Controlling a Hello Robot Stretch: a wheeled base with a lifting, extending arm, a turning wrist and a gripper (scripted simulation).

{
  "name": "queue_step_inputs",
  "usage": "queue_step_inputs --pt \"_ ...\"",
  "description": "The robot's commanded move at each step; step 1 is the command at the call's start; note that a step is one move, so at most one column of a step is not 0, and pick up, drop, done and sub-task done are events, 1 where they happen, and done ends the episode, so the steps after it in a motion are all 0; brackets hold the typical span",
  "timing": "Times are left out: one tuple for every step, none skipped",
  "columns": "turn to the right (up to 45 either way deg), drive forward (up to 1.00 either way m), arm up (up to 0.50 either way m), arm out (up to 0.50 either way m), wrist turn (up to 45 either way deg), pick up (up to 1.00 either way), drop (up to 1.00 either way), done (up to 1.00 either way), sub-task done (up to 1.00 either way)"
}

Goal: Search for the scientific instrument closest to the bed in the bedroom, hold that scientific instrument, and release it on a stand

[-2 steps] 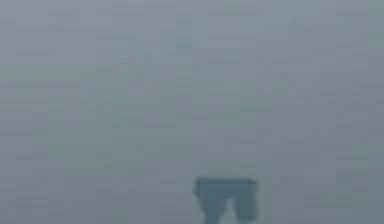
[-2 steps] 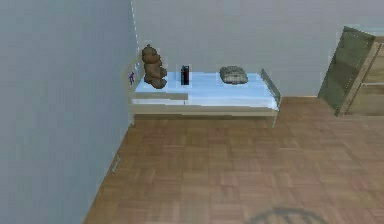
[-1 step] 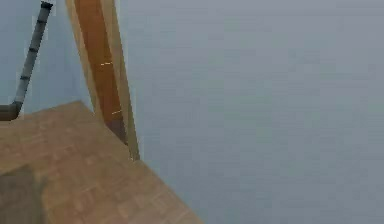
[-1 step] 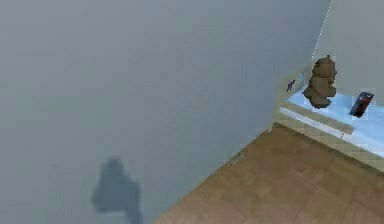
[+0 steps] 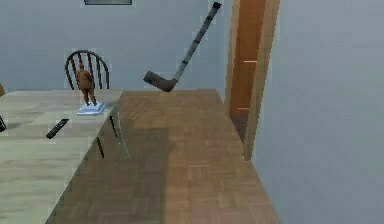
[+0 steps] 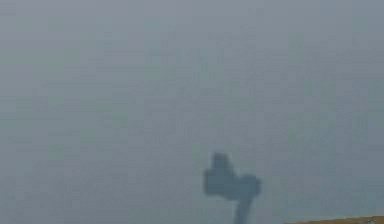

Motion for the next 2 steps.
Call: queue_step_inputs --pt "0.0 1.00 0.00 0.00 0.0 0.00 0.00 0.00 0.00" --pt "0.0 1.00 0.00 0.00 0.0 0.00 0.00 0.00 0.00"
